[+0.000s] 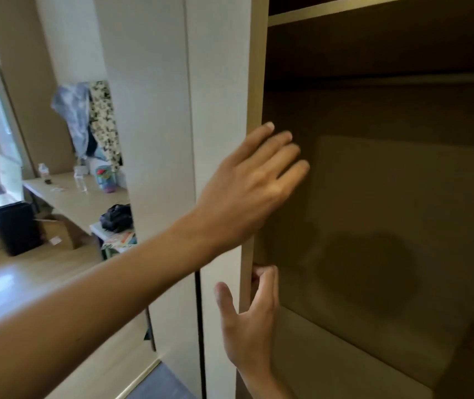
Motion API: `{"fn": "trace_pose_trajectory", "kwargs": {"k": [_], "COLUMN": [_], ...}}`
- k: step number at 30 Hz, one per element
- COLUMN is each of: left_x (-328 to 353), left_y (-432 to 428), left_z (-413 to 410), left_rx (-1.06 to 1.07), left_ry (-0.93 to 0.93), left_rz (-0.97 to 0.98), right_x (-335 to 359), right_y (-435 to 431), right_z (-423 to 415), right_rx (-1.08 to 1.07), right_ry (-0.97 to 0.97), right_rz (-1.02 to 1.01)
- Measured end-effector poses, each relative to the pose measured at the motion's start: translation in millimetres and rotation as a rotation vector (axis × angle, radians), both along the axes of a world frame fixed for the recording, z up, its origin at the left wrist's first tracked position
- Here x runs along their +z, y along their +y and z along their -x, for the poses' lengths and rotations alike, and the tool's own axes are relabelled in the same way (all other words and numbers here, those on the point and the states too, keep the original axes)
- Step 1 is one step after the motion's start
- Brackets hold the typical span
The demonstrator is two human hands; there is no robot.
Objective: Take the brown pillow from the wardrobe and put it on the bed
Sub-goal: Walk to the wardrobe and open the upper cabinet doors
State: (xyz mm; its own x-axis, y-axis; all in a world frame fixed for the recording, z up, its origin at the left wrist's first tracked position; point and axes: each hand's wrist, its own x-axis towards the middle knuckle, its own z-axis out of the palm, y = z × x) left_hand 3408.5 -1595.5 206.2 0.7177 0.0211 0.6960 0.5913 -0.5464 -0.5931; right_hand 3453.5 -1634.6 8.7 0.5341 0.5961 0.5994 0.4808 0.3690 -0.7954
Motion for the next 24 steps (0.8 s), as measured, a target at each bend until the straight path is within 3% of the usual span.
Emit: {"fn": "trace_pose_trajectory", "kwargs": {"k": [3, 15, 24], "left_x": [5.7, 23.3, 28.3], "left_y": [1.2, -4.0, 16.4], "left_z": [34.8, 125.9, 168.6], "left_rx": [0.035, 0.223, 0.282], "left_ry": [-0.073, -0.302, -0.398], "left_rz": [-0.062, 0.087, 0.128], "right_x": [3.7, 64.1, 71.5], "right_y": [3.5, 57.9, 77.2], "right_z": [21.8, 63.9, 121.5], "right_rx": [0.064, 0.452, 0.507], "right_ry": [0.006, 0.040, -0.016], "right_rz": [-0.039, -0.179, -0.148]}}
